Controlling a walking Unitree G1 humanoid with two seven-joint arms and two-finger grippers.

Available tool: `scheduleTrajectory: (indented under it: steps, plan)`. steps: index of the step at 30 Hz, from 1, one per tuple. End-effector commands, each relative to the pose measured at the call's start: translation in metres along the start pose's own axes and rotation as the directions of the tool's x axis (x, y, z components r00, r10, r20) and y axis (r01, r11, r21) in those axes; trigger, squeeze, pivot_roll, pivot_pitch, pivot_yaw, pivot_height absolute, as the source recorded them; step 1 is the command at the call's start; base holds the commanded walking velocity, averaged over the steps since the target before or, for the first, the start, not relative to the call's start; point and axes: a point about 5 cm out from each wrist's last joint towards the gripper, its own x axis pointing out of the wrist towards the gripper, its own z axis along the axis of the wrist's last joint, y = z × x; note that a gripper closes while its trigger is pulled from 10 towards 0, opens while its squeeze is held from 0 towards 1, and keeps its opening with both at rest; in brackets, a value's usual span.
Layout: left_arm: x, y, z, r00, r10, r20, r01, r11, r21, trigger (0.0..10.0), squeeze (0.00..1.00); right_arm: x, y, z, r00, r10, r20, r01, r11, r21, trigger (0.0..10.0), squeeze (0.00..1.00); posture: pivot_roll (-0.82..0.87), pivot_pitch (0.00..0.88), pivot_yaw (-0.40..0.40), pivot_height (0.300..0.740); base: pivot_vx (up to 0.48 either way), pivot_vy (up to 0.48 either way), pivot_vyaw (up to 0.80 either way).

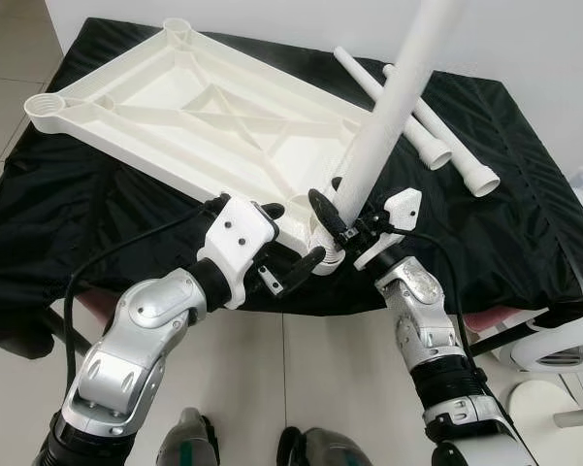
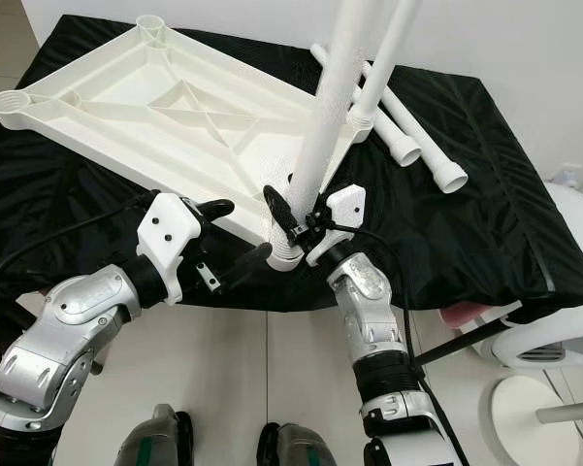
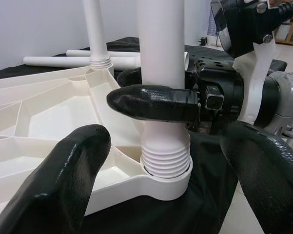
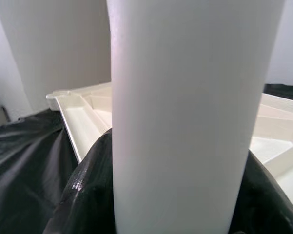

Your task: Building children table

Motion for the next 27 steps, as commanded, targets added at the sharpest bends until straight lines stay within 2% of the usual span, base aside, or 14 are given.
scheduleTrajectory:
  steps: [1, 10, 13, 19, 27]
  plan:
    - [-0.001, -0.006, -0.001, 1.000, -0.024, -0.006, 0.024, 1.000, -0.012, 10.0, 0.00, -0.016, -0.004, -0.026, 0.991, -0.043, -0.126, 0.049, 0.998, 0.045, 10.0, 0.00, 0.13, 0.127, -0.132, 0.740, 0.000, 0.000, 0.00]
    - [-0.001, -0.007, -0.001, 1.000, -0.023, -0.007, 0.023, 1.000, -0.012, 10.0, 0.00, -0.018, -0.003, -0.029, 0.989, -0.032, -0.145, 0.034, 0.999, 0.013, 10.0, 0.00, 0.13, 0.129, -0.138, 0.740, 0.000, 0.000, 0.00]
    - [-0.002, -0.007, 0.000, 1.000, -0.019, -0.007, 0.019, 1.000, -0.014, 10.0, 0.00, -0.020, -0.001, -0.030, 0.987, -0.007, -0.161, 0.000, 0.999, -0.042, 10.0, 0.00, 0.13, 0.130, -0.142, 0.740, 0.000, 0.000, 0.00]
    - [-0.003, -0.007, 0.000, 1.000, -0.010, -0.007, 0.010, 1.000, -0.015, 10.0, 0.00, -0.024, 0.004, -0.032, 0.984, 0.021, -0.177, -0.038, 0.995, -0.091, 10.0, 0.00, 0.14, 0.133, -0.143, 0.740, 0.000, 0.000, 0.00]
    - [-0.003, -0.006, 0.000, 1.000, -0.003, -0.008, 0.003, 1.000, -0.015, 10.0, 0.00, -0.027, 0.007, -0.037, 0.980, 0.030, -0.197, -0.046, 0.996, -0.074, 10.0, 0.00, 0.14, 0.134, -0.142, 0.740, 0.000, 0.000, 0.00]
